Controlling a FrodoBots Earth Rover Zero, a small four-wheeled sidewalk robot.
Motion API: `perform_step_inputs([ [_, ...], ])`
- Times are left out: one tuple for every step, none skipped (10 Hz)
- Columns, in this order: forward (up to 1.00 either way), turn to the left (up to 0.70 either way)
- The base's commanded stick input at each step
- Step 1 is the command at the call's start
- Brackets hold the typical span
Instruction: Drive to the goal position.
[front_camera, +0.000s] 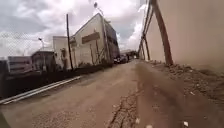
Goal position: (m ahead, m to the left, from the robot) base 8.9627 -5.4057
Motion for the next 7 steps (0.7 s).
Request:
perform_step_inputs([
  [0.5,0.02],
  [0.5,0.02],
  [0.5,0.02],
  [0.5,0.02],
  [0.5,0.02],
  [0.5,0.02],
  [0.5,0.02],
])
